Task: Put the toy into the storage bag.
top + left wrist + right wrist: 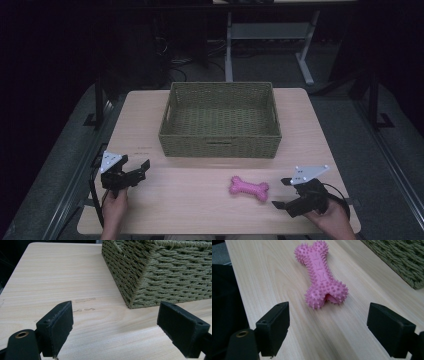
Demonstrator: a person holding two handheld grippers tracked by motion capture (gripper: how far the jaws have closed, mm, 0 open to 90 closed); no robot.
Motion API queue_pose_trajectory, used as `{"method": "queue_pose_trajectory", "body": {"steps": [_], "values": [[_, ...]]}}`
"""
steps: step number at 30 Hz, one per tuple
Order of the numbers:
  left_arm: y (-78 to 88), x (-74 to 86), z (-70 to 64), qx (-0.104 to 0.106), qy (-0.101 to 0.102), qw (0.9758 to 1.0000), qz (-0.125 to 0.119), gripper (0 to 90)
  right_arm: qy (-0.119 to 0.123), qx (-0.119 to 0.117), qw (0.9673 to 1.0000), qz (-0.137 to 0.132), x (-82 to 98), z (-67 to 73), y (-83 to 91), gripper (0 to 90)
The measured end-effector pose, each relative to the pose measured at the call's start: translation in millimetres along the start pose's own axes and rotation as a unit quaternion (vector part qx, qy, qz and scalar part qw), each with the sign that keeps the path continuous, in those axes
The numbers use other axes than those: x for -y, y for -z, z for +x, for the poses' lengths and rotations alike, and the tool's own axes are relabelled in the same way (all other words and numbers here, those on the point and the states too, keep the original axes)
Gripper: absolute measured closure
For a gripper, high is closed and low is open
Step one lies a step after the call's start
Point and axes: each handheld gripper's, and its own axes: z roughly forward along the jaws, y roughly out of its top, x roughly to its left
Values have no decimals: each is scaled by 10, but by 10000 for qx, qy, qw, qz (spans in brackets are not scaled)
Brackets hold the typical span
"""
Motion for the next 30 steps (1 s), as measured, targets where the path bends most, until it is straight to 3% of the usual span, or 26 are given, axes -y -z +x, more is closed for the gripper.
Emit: {"method": "queue_pose_trajectory", "body": {"steps": [15,30], "values": [[-10,2,3,38,17,10000,33,130,179,-256,9993,204,-244,-32,-44,172],[22,2,-5,78,-20,10000,55,130,401,-355,9978,401,-434,16,-129,168]]}}
